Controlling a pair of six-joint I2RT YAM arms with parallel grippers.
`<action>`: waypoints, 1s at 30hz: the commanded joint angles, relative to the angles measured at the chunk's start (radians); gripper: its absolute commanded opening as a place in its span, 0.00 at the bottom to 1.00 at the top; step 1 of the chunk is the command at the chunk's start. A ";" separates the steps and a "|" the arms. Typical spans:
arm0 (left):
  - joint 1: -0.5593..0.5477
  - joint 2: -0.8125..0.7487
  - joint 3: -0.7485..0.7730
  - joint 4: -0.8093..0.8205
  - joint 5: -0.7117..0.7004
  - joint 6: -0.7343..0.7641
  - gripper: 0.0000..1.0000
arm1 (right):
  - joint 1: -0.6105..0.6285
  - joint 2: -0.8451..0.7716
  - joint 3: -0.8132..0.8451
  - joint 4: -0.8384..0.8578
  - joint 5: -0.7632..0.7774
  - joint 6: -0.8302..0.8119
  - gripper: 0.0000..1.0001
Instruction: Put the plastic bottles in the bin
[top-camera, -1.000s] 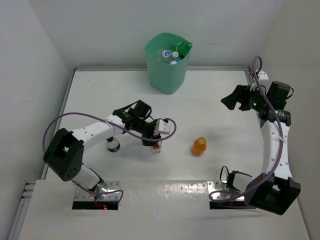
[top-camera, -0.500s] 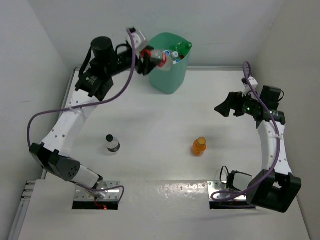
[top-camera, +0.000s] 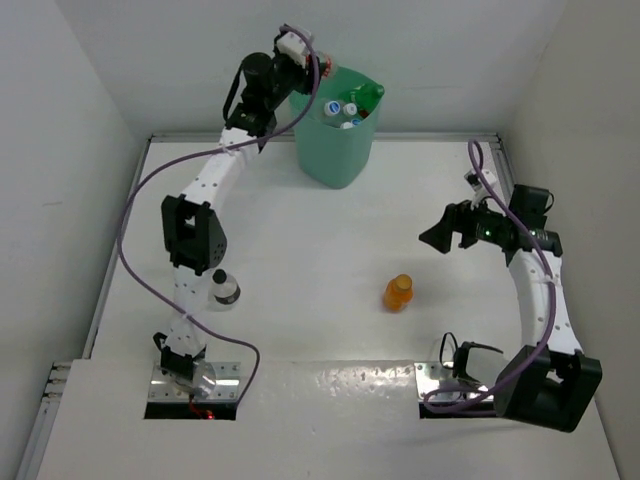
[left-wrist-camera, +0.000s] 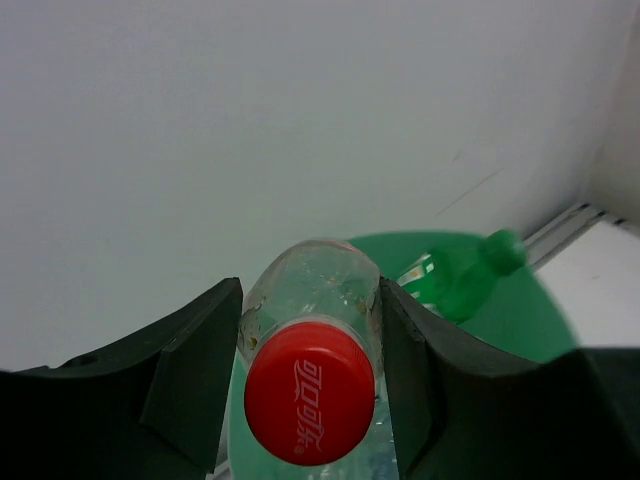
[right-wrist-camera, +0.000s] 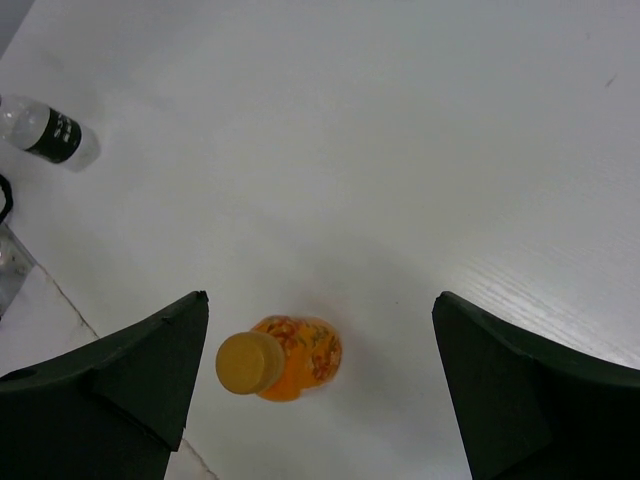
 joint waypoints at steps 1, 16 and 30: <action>-0.003 0.038 0.038 0.213 -0.107 0.114 0.38 | 0.028 -0.043 -0.014 -0.046 -0.039 -0.119 0.92; -0.030 0.057 0.113 0.294 -0.211 0.171 1.00 | 0.166 -0.218 -0.104 -0.249 0.047 -0.345 0.94; -0.009 -0.644 -0.551 0.186 -0.189 0.133 1.00 | 0.345 -0.120 -0.193 -0.074 0.119 -0.326 0.94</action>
